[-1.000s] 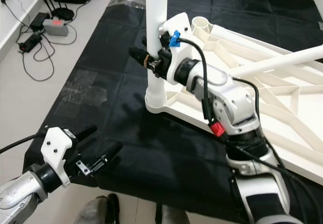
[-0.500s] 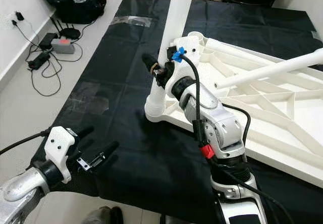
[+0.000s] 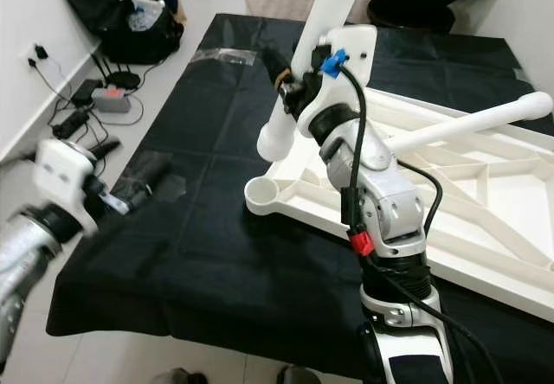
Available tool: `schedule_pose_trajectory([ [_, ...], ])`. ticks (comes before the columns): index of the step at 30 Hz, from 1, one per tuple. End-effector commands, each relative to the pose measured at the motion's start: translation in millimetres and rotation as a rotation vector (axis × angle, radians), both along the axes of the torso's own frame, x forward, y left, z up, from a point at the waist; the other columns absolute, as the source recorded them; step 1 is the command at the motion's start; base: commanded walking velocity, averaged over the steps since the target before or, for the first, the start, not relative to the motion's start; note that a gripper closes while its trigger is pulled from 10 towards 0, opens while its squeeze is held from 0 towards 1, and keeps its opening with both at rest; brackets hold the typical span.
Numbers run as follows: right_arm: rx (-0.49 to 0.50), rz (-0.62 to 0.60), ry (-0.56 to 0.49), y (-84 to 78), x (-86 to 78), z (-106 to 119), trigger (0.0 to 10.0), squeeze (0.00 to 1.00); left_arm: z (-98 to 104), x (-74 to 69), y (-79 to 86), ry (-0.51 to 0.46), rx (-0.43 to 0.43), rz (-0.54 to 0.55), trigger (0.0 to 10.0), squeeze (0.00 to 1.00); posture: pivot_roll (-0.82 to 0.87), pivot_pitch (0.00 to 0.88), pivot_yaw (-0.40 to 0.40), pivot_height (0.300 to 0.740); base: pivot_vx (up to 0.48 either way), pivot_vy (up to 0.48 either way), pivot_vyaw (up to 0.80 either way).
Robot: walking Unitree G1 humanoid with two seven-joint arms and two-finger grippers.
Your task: Building children table
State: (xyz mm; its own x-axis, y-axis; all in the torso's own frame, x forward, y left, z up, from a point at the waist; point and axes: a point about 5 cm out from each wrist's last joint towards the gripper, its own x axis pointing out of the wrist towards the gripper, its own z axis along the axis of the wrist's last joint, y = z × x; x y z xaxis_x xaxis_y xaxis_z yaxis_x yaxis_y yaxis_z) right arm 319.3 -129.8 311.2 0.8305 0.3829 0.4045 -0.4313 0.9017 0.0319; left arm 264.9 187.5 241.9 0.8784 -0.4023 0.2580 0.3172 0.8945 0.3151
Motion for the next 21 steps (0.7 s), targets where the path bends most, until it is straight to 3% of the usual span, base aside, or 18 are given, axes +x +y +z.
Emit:
schedule_pose_trajectory([
  [1,0.0,0.022,-0.022,2.9,0.2,4,10.0,0.0,3,-1.3,-0.2,0.0,0.004,-0.016,10.0,0.0,0.0,0.042,-0.006,0.74,0.0,0.0,0.0],
  [7,-0.116,-0.002,-0.035,7.6,3.5,1,10.0,0.0,39,1.1,-13.7,-0.1,-0.026,-0.13,10.0,0.0,-0.02,0.022,-0.009,0.74,0.0,0.0,0.0],
  [8,-0.15,-0.016,-0.037,8.9,5.0,-2,10.0,0.0,51,0.1,-21.8,-0.132,-0.037,-0.192,10.0,0.0,-0.02,0.017,-0.01,0.74,0.0,0.0,0.0],
  [12,-0.176,-0.003,-0.036,14.8,4.8,-7,10.0,0.0,67,-1.2,-35.3,-0.174,-0.039,-0.278,10.0,0.0,-0.02,0.011,-0.015,0.74,0.0,0.0,0.0],
  [21,-0.219,0.025,-0.03,23.9,5.1,-17,10.0,0.0,76,3.3,-46.2,-0.193,-0.05,-0.321,10.0,0.0,-0.03,0.001,-0.018,0.74,0.0,0.0,0.0],
])
